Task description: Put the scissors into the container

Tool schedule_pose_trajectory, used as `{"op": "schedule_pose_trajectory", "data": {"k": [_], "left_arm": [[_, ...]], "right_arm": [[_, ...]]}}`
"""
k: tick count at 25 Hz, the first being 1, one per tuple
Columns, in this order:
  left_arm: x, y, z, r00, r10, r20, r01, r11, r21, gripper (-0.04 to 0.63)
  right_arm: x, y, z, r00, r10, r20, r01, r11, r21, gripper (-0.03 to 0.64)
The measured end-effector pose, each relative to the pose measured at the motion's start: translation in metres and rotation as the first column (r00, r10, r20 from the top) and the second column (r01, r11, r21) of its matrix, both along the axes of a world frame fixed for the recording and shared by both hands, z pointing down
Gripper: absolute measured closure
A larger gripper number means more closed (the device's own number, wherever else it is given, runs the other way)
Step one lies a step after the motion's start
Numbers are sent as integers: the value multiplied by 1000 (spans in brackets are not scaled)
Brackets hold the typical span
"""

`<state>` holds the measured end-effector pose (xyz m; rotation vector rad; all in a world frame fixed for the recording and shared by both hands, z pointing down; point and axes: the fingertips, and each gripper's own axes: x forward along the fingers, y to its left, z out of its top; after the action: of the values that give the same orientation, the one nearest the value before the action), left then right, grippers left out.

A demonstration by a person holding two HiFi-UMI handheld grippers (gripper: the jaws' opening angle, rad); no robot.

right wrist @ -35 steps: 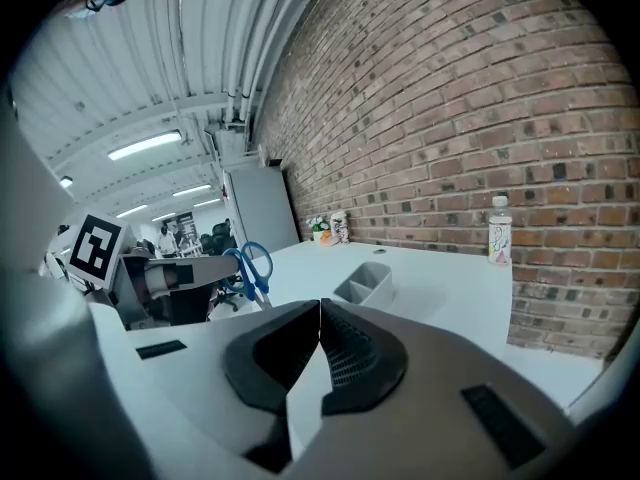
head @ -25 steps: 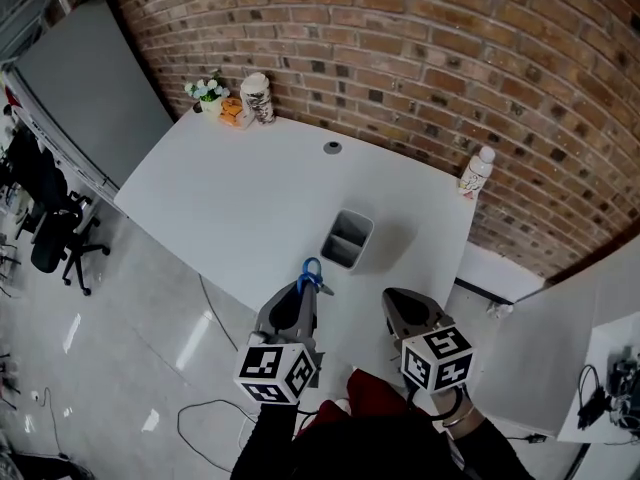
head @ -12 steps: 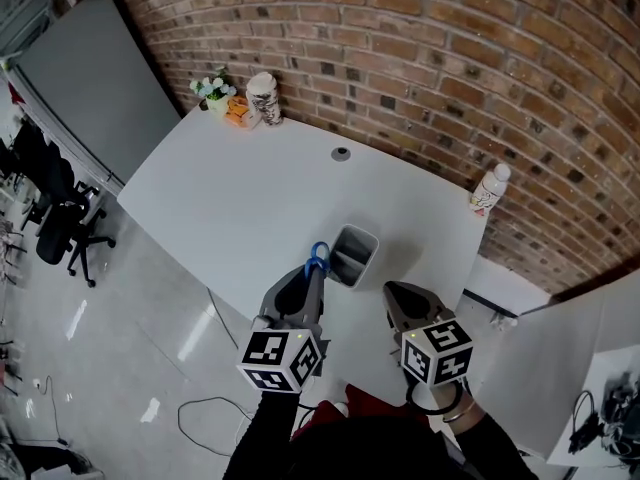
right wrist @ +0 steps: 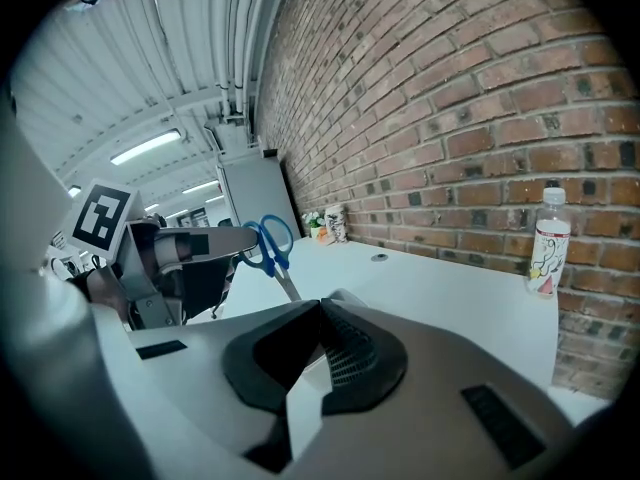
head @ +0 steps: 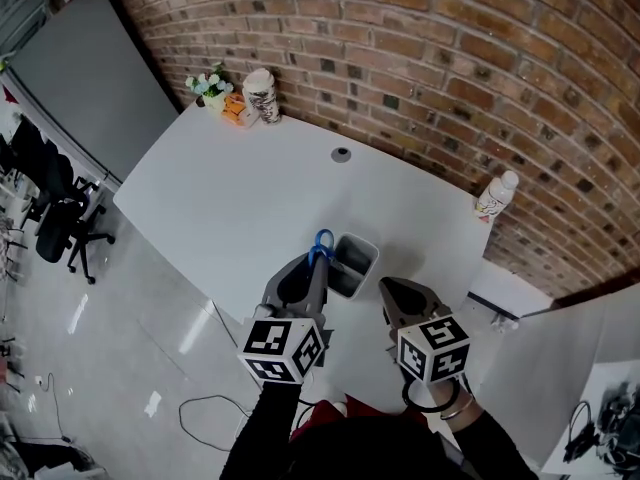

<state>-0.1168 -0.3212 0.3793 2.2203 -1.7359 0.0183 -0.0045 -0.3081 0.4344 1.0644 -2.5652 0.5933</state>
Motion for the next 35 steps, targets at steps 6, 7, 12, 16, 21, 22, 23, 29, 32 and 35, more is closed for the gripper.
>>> {"op": "schedule_pose_trajectory", "data": {"k": [6,7,12,16,21,22,23,29,32,35], "left_arm": [[2,-22,12,1000,-12,-24,11,1000,-11,565],[2,-24,15,1000,-12,-27,11,1000,-15,565],[3,-32,27,999,-14,-51,12,999,-39,565],[5,-37,40,998,-9,-65,5,998,-63,565],[7,-41,53,997,-7,-76,1,996,-89,565],[8,-42,56,997,-7,-77,0,996,-94,565],[8,-42,58,997,-7,-77,-1,995,-99,565],[11,-45,70,996,-1,-90,-11,992,-124,565],[13,-46,73,995,4,-96,-17,991,-133,565],[14,-47,78,995,7,-97,-21,989,-144,565]], "right_arm": [[-1,-14,14,1000,-7,-15,6,1000,-22,607],[-1,-15,16,1000,-5,-15,5,1000,-27,607],[-1,-22,22,1000,6,-18,-7,999,-42,607],[-1,-27,28,1000,12,-29,-13,999,-51,607],[-1,-30,37,999,12,-40,-15,997,-72,607],[-1,-31,39,999,13,-41,-16,997,-76,607],[-1,-31,41,999,14,-43,-17,997,-80,608],[0,-32,49,999,21,-50,-25,995,-97,607],[1,-34,51,998,24,-54,-30,994,-102,607],[1,-34,55,998,26,-59,-32,993,-111,607]]}}
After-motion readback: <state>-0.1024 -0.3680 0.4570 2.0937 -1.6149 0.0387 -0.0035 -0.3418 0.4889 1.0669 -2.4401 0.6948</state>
